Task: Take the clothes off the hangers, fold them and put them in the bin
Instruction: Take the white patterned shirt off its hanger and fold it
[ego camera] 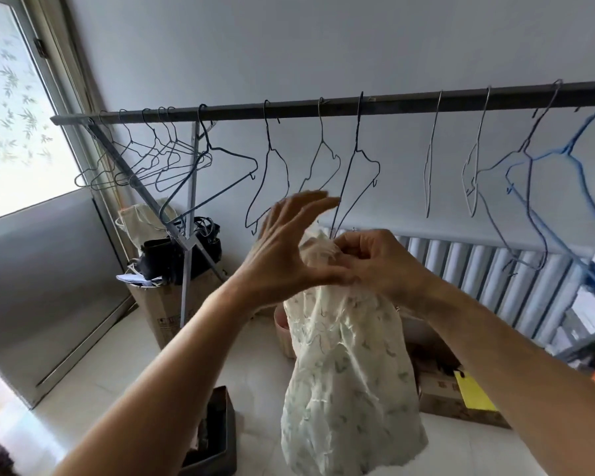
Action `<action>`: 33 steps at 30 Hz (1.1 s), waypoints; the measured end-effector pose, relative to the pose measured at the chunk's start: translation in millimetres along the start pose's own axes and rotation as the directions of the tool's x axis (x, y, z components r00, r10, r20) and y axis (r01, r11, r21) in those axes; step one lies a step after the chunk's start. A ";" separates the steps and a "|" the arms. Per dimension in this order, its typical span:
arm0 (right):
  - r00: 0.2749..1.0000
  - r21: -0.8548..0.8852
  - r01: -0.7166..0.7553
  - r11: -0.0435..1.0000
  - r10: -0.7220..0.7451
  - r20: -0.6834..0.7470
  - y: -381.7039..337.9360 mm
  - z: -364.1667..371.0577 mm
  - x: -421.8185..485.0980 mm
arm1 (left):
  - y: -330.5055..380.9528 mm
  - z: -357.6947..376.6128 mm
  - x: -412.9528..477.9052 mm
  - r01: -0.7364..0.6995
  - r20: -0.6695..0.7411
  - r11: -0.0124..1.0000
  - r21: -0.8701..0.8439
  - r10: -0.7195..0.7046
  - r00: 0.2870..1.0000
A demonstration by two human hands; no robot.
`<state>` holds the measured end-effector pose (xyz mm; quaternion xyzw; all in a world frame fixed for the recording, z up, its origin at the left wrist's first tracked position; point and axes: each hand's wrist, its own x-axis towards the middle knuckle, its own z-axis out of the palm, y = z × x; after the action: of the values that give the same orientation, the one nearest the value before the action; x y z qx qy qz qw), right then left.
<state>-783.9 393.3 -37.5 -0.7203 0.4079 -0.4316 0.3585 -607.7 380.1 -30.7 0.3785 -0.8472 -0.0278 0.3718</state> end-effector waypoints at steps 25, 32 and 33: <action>0.995 -0.123 -0.005 0.992 -0.006 -0.095 35.7 -43.8 -2.1 | 7.0 -51.9 13.1 0.328 0.369 0.881 -0.340 -0.196 0.909; 0.954 -0.214 0.058 0.975 -0.117 -0.275 30.3 -14.2 19.8 | 16.6 -48.1 19.9 0.236 0.299 0.868 -0.437 -0.107 0.948; 0.960 -0.167 0.074 0.983 -0.116 -0.256 27.6 -8.7 20.3 | 18.3 -47.9 21.4 0.222 0.283 0.867 -0.447 -0.098 0.954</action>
<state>-793.5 362.3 -51.6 -0.7007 0.4496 -0.5075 0.2221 -597.2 390.1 22.9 0.3388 -0.8201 -0.3125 0.3389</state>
